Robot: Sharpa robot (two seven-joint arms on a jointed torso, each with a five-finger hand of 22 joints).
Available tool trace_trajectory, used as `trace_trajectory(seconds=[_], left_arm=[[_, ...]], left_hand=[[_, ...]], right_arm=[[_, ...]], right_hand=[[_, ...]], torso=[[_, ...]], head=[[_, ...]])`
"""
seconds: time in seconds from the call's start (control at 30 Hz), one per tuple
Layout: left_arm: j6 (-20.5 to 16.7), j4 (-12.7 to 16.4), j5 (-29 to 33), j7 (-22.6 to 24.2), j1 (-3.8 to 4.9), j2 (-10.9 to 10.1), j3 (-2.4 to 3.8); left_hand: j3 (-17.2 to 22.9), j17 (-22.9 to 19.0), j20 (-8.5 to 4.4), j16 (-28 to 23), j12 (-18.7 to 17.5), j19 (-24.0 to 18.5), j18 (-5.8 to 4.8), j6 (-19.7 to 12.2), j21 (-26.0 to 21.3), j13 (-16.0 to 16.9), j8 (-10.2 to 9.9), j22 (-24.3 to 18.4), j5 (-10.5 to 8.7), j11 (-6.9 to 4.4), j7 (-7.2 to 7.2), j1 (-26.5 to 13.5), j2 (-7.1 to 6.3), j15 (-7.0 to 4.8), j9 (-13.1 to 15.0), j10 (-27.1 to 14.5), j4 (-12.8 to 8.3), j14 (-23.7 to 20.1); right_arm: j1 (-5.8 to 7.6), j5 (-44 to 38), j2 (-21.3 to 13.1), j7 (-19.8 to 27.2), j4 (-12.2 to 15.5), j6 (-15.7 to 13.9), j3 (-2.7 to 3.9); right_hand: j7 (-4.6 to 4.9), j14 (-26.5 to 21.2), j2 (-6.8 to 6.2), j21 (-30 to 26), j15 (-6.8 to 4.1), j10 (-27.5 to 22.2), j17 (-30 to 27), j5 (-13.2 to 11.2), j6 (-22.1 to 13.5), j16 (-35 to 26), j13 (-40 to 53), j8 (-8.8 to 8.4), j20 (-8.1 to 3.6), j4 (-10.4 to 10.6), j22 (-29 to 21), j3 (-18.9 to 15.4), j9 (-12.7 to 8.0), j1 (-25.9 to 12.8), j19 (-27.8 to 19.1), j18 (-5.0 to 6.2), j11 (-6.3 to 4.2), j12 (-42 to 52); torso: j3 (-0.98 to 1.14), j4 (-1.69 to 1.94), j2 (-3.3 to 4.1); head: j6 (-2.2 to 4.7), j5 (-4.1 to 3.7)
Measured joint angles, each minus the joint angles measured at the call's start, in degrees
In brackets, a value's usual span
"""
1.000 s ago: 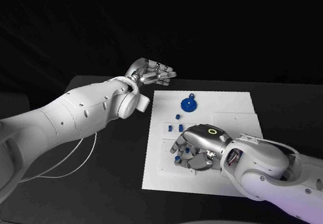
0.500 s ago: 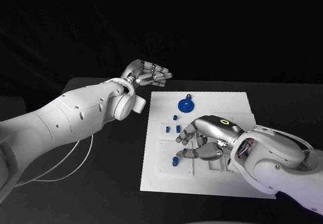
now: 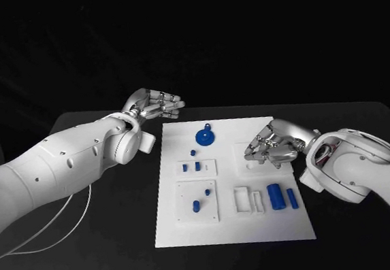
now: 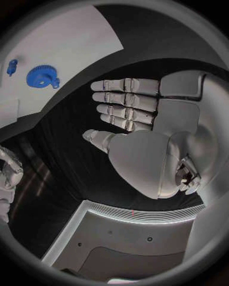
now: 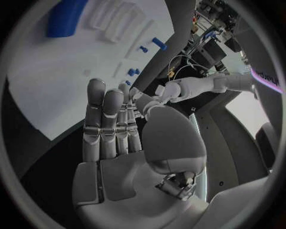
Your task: Assemble the parts on the task board
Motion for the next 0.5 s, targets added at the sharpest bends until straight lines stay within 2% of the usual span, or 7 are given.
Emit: trace_trajectory(seconds=[0.1,0.2,0.3,0.33,0.37,0.43,0.5], left_arm=[[0.0,0.6,1.0,0.0,0.00,-0.8,0.00],[0.0,1.1,2.1,0.0,-0.03,-1.7,0.00],[0.0,1.6,3.2,0.0,-0.08,-2.4,0.00],[0.0,1.7,3.5,0.0,-0.08,-2.7,0.00],[0.0,2.0,4.0,0.1,-0.08,-3.0,0.00],[0.0,2.1,4.4,0.2,-0.09,-3.2,0.00],[0.0,2.2,5.1,0.4,-0.11,-3.5,0.00]], left_hand=[[0.1,0.0,0.00,0.0,0.0,0.0,0.00,0.0,0.0,0.0,0.0,0.0,0.00,0.01,0.00,-0.3,0.26,0.00,0.0,-0.4,0.1,0.0],[0.1,0.0,0.00,0.0,0.0,0.0,-0.01,0.0,0.0,0.0,0.0,0.0,0.00,0.01,0.00,-0.3,0.26,0.00,0.0,-0.4,0.1,0.0],[0.2,0.0,-0.41,0.0,0.0,0.4,0.00,-0.3,0.0,0.0,0.0,0.0,0.68,0.01,-0.33,-0.3,0.26,-0.10,0.0,-0.4,0.0,0.7],[0.4,0.0,-0.41,0.0,0.0,0.4,0.00,-0.6,0.0,0.0,0.0,0.1,1.02,-0.19,-0.58,-0.2,0.29,-0.30,0.0,-0.5,-0.1,0.9],[0.4,0.0,-0.41,0.0,0.0,0.4,0.00,-0.9,0.0,0.0,0.0,0.1,1.07,-0.46,-0.97,-0.1,0.43,-0.30,0.0,-0.3,-0.1,0.9],[0.5,0.0,-0.41,0.0,0.0,0.4,-0.01,-1.3,0.0,0.0,0.0,0.1,1.07,-0.84,-1.35,-0.1,0.42,-0.30,0.0,0.0,-0.3,0.9],[0.5,0.0,-0.41,0.0,0.0,0.4,-0.01,-1.4,0.0,0.0,0.0,0.1,1.07,-1.04,-1.45,-0.1,0.42,-0.51,0.0,0.2,-0.3,1.1]], right_arm=[[0.78,3.2,-1.3,-0.8,-2.2,2.6,0.14],[1.68,5.6,-2.2,-2.0,-3.4,6.2,0.24],[2.15,7.2,-3.2,-3.2,-3.5,9.5,0.24],[2.24,7.5,-3.6,-3.6,-3.4,10.3,0.24],[2.34,8.0,-4.1,-4.2,-3.3,11.3,0.24],[2.41,8.5,-4.6,-5.0,-3.0,12.1,0.24],[2.49,9.1,-5.5,-6.5,-2.5,13.0,0.24]], right_hand=[[-0.13,-0.3,0.29,3.8,-0.11,-4.2,4.6,2.8,-1.2,3.1,14.5,0.00,-0.38,1.6,2.8,-5.5,5.1,-1.0,0.0,0.00,-0.39,11.0],[-0.52,-0.3,0.23,7.8,-0.12,-3.8,11.4,6.2,-1.6,8.5,26.0,0.00,-0.39,3.6,5.5,-8.6,10.0,-1.7,0.0,0.00,-0.64,20.6],[-1.69,0.0,0.21,11.3,-0.85,-2.1,16.0,16.2,-1.8,11.5,34.5,1.00,-0.95,4.0,7.9,-9.0,18.9,-2.1,0.0,-0.50,-1.14,27.4],[-1.86,0.0,0.34,12.2,-0.99,-1.9,17.2,17.6,-2.6,12.1,36.9,1.18,-0.99,3.5,8.7,-8.0,23.3,-2.8,0.0,-0.89,-1.37,29.0],[-1.94,0.0,0.16,12.7,-0.99,-1.6,17.9,17.8,-3.1,12.4,38.4,1.18,-0.99,3.5,9.3,-7.1,26.2,-3.5,0.0,-0.89,-1.46,30.0],[-1.98,0.0,-0.09,13.3,-0.99,-1.3,18.8,17.5,-3.3,12.5,40.1,0.72,-0.99,3.7,9.9,-6.2,29.8,-4.2,0.0,-0.89,-1.34,30.6],[-1.98,0.0,-0.54,13.6,-0.99,-1.1,19.5,15.9,-3.3,12.5,41.1,-0.05,-0.99,3.8,10.5,-5.9,32.2,-4.6,0.0,-0.89,-1.22,30.6]], torso=[[0.09,-0.19,-0.02],[0.25,-0.35,0.01],[0.38,-0.43,0.02],[0.42,-0.45,0.04],[0.42,-0.46,0.05],[0.38,-0.46,0.06],[0.35,-0.43,0.06]], head=[[0.37,-1.22],[0.60,-2.05],[0.65,-2.54],[0.63,-2.76],[0.54,-2.92],[0.33,-3.20],[-0.03,-3.76]])
